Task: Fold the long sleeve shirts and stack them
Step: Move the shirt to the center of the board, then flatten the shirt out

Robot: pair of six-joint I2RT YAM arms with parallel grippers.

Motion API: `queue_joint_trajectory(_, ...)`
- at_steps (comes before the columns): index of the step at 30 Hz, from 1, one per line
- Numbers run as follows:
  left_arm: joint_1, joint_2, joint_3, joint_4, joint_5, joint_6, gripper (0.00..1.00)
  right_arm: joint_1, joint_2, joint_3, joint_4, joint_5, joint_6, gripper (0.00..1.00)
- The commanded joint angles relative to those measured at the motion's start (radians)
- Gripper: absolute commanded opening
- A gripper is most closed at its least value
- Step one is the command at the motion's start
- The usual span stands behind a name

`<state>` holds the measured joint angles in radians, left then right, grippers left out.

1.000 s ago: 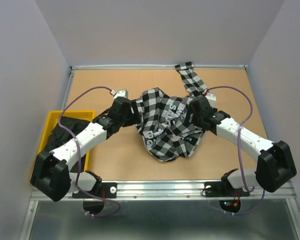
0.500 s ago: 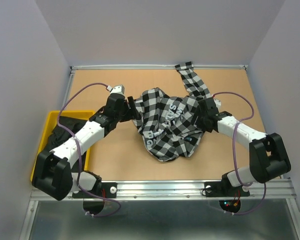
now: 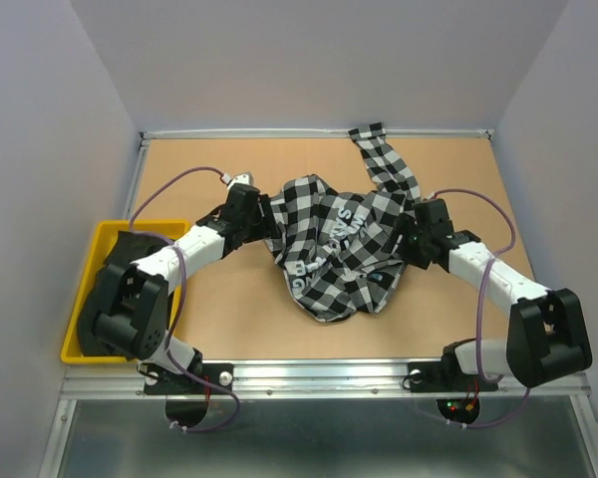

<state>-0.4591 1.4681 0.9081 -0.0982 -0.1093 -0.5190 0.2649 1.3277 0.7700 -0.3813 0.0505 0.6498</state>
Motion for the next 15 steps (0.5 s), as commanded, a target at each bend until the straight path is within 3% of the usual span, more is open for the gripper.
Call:
queue_joint_trajectory(1, 0.025, 0.052, 0.058, 0.072, 0.0, -0.029, 0.79, 0.002, -0.036, -0.04, 0.015, -0.109, -0.026, 0.74)
queue_joint_trajectory(10, 0.06, 0.231, 0.11, 0.147, 0.062, -0.09, 0.74, 0.002, 0.016, -0.058, 0.024, -0.155, 0.007, 0.72)
queue_joint_trajectory(15, 0.066, 0.287, 0.124, 0.164, 0.082, -0.11, 0.68, 0.002, 0.042, -0.049, 0.039, -0.144, 0.01, 0.61)
